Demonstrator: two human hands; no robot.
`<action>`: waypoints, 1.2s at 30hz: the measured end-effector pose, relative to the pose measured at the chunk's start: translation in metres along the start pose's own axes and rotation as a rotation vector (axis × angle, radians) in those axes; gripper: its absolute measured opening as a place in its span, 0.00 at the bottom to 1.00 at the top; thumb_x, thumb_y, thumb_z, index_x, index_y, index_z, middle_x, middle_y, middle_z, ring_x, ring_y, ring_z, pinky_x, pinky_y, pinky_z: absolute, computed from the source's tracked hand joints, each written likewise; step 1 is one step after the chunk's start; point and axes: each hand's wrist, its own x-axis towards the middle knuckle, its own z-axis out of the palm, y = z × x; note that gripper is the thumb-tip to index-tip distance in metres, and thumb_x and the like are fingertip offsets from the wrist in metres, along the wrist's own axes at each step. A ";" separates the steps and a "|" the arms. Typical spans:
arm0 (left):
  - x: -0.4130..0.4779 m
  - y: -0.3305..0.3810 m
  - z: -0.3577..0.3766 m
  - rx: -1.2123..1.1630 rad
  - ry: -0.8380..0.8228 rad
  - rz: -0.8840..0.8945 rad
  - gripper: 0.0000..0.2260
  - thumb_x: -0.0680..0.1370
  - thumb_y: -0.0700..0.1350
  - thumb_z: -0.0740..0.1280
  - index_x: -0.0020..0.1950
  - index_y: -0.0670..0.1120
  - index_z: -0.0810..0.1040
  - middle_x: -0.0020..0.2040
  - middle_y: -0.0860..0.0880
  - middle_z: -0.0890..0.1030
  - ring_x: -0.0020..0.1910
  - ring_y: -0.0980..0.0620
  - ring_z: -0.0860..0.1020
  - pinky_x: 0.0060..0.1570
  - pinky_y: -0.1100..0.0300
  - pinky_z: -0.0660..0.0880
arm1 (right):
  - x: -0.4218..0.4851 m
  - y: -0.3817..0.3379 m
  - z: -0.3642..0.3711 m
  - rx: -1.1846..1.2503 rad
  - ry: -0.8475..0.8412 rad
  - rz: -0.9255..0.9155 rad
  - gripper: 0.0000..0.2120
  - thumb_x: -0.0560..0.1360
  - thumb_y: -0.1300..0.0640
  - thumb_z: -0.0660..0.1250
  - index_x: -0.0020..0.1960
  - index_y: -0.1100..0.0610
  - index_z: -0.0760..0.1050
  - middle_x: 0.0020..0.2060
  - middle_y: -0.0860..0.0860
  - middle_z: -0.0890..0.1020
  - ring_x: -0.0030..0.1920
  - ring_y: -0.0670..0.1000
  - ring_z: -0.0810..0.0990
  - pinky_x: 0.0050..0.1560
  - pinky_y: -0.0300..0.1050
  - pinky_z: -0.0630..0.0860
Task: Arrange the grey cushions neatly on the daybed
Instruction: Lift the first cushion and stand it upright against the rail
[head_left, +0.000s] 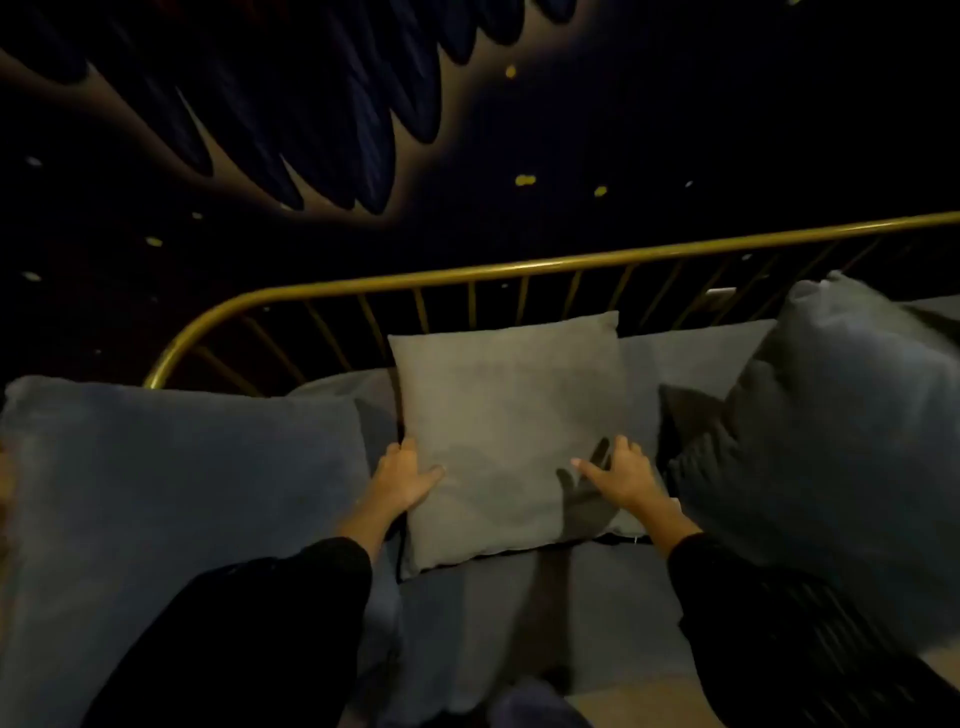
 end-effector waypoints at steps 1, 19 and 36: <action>0.010 0.004 0.006 -0.033 0.013 -0.028 0.32 0.77 0.55 0.65 0.77 0.43 0.60 0.72 0.38 0.67 0.70 0.37 0.68 0.68 0.48 0.68 | 0.012 0.004 -0.001 0.036 0.018 0.003 0.43 0.72 0.41 0.68 0.76 0.64 0.54 0.73 0.64 0.62 0.72 0.66 0.62 0.72 0.60 0.62; 0.152 -0.004 0.051 -0.958 0.172 -0.420 0.50 0.60 0.62 0.78 0.77 0.50 0.61 0.73 0.47 0.71 0.68 0.42 0.73 0.67 0.43 0.71 | 0.141 0.053 -0.004 0.573 -0.061 0.144 0.62 0.49 0.26 0.73 0.76 0.43 0.52 0.72 0.48 0.69 0.71 0.54 0.69 0.71 0.57 0.67; 0.052 0.098 0.076 -1.353 -0.275 -0.260 0.16 0.77 0.54 0.67 0.60 0.47 0.80 0.50 0.46 0.87 0.53 0.45 0.82 0.55 0.50 0.76 | -0.032 0.016 -0.116 0.069 0.589 0.031 0.47 0.67 0.29 0.63 0.77 0.51 0.52 0.67 0.60 0.69 0.67 0.64 0.66 0.66 0.67 0.61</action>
